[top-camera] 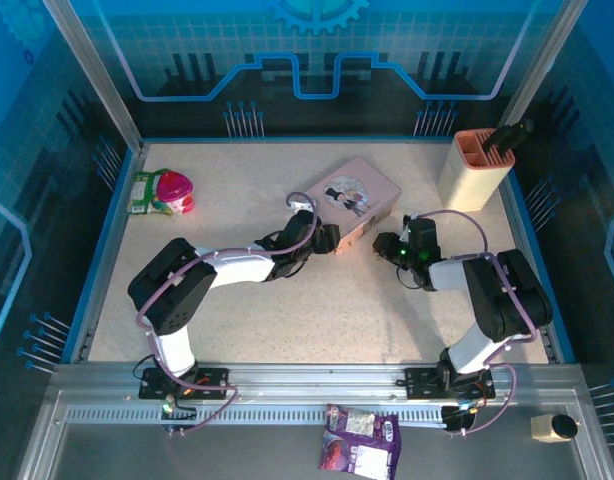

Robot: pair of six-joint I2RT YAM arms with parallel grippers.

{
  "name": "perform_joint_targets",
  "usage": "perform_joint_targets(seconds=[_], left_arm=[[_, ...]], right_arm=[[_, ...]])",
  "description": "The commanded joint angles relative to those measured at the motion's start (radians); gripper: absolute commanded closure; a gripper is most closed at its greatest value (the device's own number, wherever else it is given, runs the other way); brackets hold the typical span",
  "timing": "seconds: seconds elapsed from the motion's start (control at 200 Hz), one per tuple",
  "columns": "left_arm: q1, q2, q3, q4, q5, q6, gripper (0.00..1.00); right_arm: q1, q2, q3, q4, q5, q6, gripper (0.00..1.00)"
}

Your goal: Unlock the padlock with the key

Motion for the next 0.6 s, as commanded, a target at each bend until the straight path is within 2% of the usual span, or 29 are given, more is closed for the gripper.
perform_joint_targets(seconds=[0.0,0.16,0.325,0.595], left_arm=[[0.004,0.032,-0.031,-0.137,-0.040,0.012,0.33],[0.005,0.030,-0.029,-0.139,-0.040,0.011,0.33],[0.004,0.029,-0.029,-0.141,-0.040,0.012,0.33],[0.004,0.034,-0.027,-0.140,-0.038,0.011,0.33]], right_arm=[[-0.030,0.009,-0.024,0.074,-0.116,-0.038,0.73],[-0.048,0.027,-0.032,0.089,-0.162,-0.047,0.74],[-0.054,0.022,-0.048,0.081,-0.150,-0.051,0.74],[-0.063,-0.044,-0.015,-0.084,-0.099,-0.181,0.72]])
